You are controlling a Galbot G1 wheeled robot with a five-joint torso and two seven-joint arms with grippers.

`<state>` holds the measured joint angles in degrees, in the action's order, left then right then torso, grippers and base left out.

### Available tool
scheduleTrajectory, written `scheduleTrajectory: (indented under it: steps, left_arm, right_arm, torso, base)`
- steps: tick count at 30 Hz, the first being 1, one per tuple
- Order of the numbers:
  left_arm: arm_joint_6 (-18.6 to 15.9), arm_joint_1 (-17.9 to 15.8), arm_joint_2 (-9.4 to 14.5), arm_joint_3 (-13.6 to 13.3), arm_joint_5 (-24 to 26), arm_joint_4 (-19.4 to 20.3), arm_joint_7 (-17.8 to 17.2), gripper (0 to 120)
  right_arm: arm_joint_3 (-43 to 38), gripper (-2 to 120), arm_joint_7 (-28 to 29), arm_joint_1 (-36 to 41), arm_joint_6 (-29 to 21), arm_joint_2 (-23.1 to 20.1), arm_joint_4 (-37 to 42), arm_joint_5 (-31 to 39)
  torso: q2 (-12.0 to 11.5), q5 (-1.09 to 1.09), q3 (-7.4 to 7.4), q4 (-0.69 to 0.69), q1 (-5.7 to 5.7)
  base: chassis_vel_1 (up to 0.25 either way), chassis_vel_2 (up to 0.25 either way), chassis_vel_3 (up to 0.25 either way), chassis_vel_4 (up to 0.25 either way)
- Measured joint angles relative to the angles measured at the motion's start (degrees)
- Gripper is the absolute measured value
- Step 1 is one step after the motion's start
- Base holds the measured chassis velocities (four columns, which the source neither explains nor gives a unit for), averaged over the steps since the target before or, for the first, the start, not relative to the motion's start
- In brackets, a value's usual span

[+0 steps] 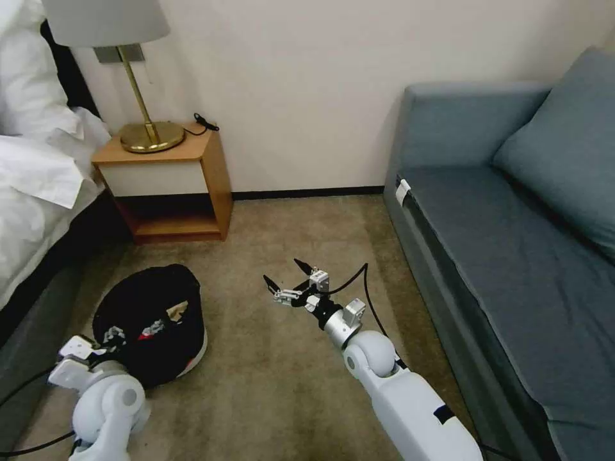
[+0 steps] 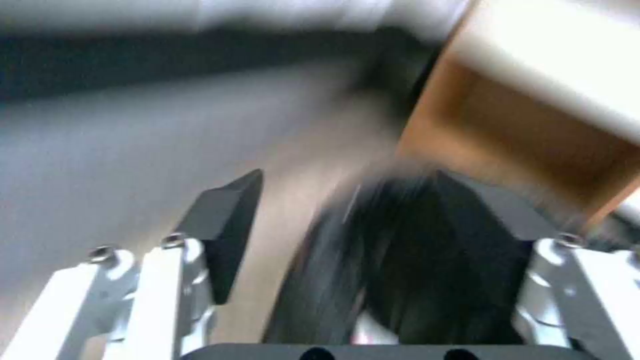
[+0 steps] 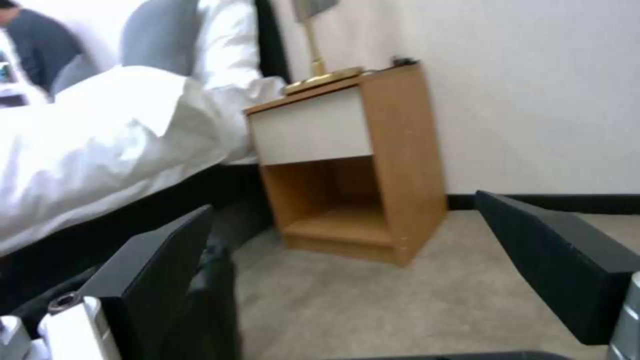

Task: Pick up the trash bin, then pick up the garbage on the floor and place it into the trash bin.

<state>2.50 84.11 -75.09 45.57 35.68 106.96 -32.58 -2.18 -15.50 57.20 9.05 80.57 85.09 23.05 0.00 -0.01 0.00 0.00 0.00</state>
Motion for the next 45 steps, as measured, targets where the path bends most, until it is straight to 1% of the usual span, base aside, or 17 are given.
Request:
scheduleTrajectory:
  steps: [1, 2, 3, 4, 5, 6, 7, 8, 9, 10, 12, 16, 17, 23, 45]
  left_arm:
    - [5.34, 0.73, 0.27, 0.32, -7.49, -0.8, 4.47, 75]
    - [9.31, 1.22, 0.45, 0.51, -12.83, -1.33, 7.42, 78]
    - [14.18, 1.8, 0.75, 0.6, -18.79, -1.61, 10.87, 84]
    - [17.19, 2.19, 0.97, 0.57, -21.85, -1.53, 12.98, 88]
    - [17.19, 2.19, 0.97, 0.57, -21.85, -1.53, 12.98, 88]
    - [19.29, 2.54, 1.14, 0.42, -24.06, -1.24, 14.76, 93]
    - [20.25, 2.73, 1.19, 0.3, -25.25, -1.06, 15.77, 96]
    - [22.71, 3.15, 1.16, -0.02, -28.46, -0.61, 18.94, 99]
    - [23.53, 3.43, 1.05, -0.34, -29.93, -0.27, 20.19, 100]
    - [23.85, 3.74, 0.89, -0.66, -31.04, 0.15, 20.96, 100]
    - [23.88, 3.98, 0.69, -0.9, -31.79, 0.57, 21.32, 100]
    - [23.53, 4.17, -0.15, -1.36, -33.36, 1.57, 21.47, 100]
    - [23.4, 4.13, -0.71, -1.54, -34.06, 1.92, 21.47, 100]
    - [23.61, 4.33, -1.97, -1.78, -34.55, 2.39, 21.48, 100]
    - [23.38, 4.34, -2.04, -1.78, -34.16, 2.42, 21.13, 100]
  right_arm:
    - [-0.37, 100, 0.95, 0.36, 0.36, -0.04, 0.15, -0.19]
    - [-0.74, 100, 1.86, 0.74, 0.65, -0.13, 0.29, -0.45]
    - [-1.28, 100, 2.8, 1.23, 0.89, -0.29, 0.52, -0.75]
    - [-1.85, 100, 3.66, 1.63, 1.16, -0.37, 0.74, -1.01]
    - [-1.85, 100, 3.66, 1.63, 1.16, -0.37, 0.74, -1.01]
    - [-2.57, 100, 4.73, 2.14, 1.55, -0.33, 0.96, -1.43]
    - [-3.01, 100, 5.22, 2.45, 1.71, -0.25, 1.07, -1.67]
    - [-4.53, 100, 6.23, 3.35, 1.98, 0.28, 1.51, -2.11]
    - [-5.39, 100, 6.86, 4.0, 2.1, 0.63, 1.94, -2.38]
    - [-5.92, 100, 7.43, 4.58, 2.2, 0.86, 2.24, -2.64]
    - [-6.41, 100, 8.02, 5.14, 2.32, 1.05, 2.55, -2.99]
    - [-7.42, 100, 9.57, 6.83, 3.14, 1.47, 3.93, -3.82]
    - [-7.76, 100, 10.69, 7.54, 3.71, 1.67, 4.62, -4.03]
    - [-9.08, 100, 11.13, 9.97, 4.87, 2.57, 6.34, -4.55]
    - [-9.2, 100, 10.69, 10.29, 4.91, 2.75, 6.65, -4.57]
  torso:
    - [0.0, 0.01, 0.0, 0.0, 0.0]
    - [0.0, 0.01, 0.0, 0.01, 0.0]
    - [0.0, 0.0, 0.0, 0.0, 0.0]
    - [0.0, 0.01, 0.0, 0.01, 0.0]
    - [0.0, 0.01, 0.0, 0.01, 0.0]
    - [0.0, 0.01, 0.0, 0.0, 0.0]
    - [0.0, 0.01, 0.0, -0.01, 0.0]
    - [0.0, 0.01, 0.0, -0.01, 0.0]
    - [0.0, 0.01, 0.0, -0.01, 0.0]
    - [0.0, 0.01, 0.0, -0.01, 0.0]
    - [0.0, 0.01, 0.0, -0.01, 0.0]
    - [0.0, 0.01, 0.0, -0.01, 0.0]
    - [0.0, 0.01, 0.0, -0.01, 0.0]
    - [0.0, 0.01, 0.0, -0.01, 0.0]
    - [0.0, 0.01, 0.0, 0.0, 0.0]
  base:
    - [0.0, 0.0, 0.0, 0.0]
    - [0.0, 0.0, 0.0, 0.0]
    - [0.0, 0.0, 0.0, 0.0]
    - [0.0, 0.0, 0.0, 0.0]
    - [0.0, 0.0, 0.0, 0.0]
    - [0.0, 0.0, 0.0, 0.0]
    - [0.0, 0.0, 0.0, 0.0]
    - [0.0, 0.0, 0.0, 0.0]
    - [0.0, 0.0, 0.0, 0.0]
    - [0.0, 0.0, 0.0, 0.0]
    - [0.0, 0.0, 0.0, 0.0]
    - [0.0, 0.0, 0.0, 0.0]
    - [0.0, 0.0, 0.0, 0.0]
    - [0.0, 0.0, 0.0, 0.0]
    - [0.0, 0.0, 0.0, 0.0]
